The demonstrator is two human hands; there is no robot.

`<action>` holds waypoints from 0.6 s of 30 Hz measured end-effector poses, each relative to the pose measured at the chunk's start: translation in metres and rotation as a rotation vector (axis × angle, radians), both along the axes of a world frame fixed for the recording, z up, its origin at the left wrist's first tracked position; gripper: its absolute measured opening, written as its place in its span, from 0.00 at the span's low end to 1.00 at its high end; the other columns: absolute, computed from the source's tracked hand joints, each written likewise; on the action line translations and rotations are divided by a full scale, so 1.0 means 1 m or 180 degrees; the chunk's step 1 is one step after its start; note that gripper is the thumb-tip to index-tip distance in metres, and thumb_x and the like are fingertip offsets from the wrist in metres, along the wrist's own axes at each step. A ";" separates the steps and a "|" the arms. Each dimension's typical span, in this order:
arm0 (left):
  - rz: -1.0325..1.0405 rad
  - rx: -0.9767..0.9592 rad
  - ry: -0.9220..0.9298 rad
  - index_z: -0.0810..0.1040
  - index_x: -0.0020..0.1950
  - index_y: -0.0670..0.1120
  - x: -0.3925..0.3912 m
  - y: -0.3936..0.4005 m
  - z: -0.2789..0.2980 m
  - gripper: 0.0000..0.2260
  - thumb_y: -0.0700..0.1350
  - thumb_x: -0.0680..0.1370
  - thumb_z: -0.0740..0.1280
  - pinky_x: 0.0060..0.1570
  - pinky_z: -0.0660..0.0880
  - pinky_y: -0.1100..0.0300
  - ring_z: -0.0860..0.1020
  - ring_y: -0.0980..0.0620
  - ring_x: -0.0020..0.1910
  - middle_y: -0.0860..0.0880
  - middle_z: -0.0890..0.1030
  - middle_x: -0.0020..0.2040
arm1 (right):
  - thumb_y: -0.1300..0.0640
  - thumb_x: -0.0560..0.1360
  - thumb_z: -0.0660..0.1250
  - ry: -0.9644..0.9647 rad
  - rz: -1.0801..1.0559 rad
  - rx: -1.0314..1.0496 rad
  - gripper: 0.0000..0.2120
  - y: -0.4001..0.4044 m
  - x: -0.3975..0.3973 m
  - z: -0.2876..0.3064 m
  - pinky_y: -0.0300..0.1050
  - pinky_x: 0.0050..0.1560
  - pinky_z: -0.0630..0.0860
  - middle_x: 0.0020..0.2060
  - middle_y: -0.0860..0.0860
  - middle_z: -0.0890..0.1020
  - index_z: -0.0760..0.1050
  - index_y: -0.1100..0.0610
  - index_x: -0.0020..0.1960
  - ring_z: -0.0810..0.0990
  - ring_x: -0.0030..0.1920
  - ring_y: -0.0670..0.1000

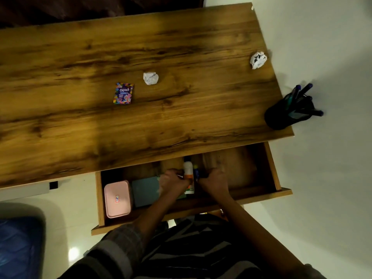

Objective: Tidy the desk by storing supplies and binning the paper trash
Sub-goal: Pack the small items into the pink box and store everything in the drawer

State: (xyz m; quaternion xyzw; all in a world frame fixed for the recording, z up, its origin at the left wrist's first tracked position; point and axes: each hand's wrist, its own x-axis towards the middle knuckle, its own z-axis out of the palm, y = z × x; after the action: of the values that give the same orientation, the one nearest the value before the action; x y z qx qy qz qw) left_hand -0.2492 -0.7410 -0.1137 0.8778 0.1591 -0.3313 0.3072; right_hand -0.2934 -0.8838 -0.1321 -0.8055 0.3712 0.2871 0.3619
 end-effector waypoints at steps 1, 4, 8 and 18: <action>0.0020 0.0004 -0.0054 0.80 0.32 0.52 -0.001 -0.002 0.000 0.18 0.62 0.75 0.73 0.42 0.76 0.62 0.86 0.49 0.43 0.50 0.86 0.37 | 0.43 0.71 0.74 0.0017 -0.0019 -0.0003 0.17 0.001 -0.001 -0.003 0.41 0.35 0.71 0.41 0.53 0.82 0.79 0.57 0.47 0.82 0.42 0.52; -0.0063 0.0088 -0.0136 0.74 0.30 0.53 -0.005 -0.004 -0.008 0.19 0.60 0.72 0.76 0.42 0.80 0.58 0.86 0.48 0.42 0.48 0.87 0.39 | 0.45 0.70 0.75 -0.0010 -0.0021 -0.0008 0.15 0.004 -0.004 -0.007 0.40 0.33 0.70 0.37 0.52 0.81 0.77 0.57 0.42 0.81 0.39 0.52; -0.0709 0.0364 -0.0300 0.82 0.35 0.47 -0.006 0.002 -0.018 0.21 0.65 0.69 0.74 0.33 0.74 0.60 0.84 0.49 0.37 0.47 0.83 0.34 | 0.44 0.69 0.75 0.0031 0.0136 -0.0140 0.17 0.000 -0.002 -0.005 0.40 0.34 0.70 0.37 0.53 0.81 0.77 0.57 0.40 0.82 0.40 0.53; -0.1146 0.0418 -0.0247 0.79 0.33 0.48 -0.013 0.018 -0.004 0.19 0.62 0.74 0.71 0.34 0.74 0.60 0.79 0.53 0.33 0.52 0.78 0.30 | 0.47 0.71 0.75 -0.0296 0.0251 -0.0069 0.12 -0.004 -0.011 0.009 0.41 0.38 0.78 0.40 0.52 0.86 0.85 0.56 0.45 0.83 0.38 0.48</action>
State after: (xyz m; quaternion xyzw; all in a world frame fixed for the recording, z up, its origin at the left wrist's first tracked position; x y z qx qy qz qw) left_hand -0.2623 -0.7227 -0.1178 0.9224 0.0089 -0.3357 0.1909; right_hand -0.3048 -0.8883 -0.1234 -0.8359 0.3250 0.2593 0.3583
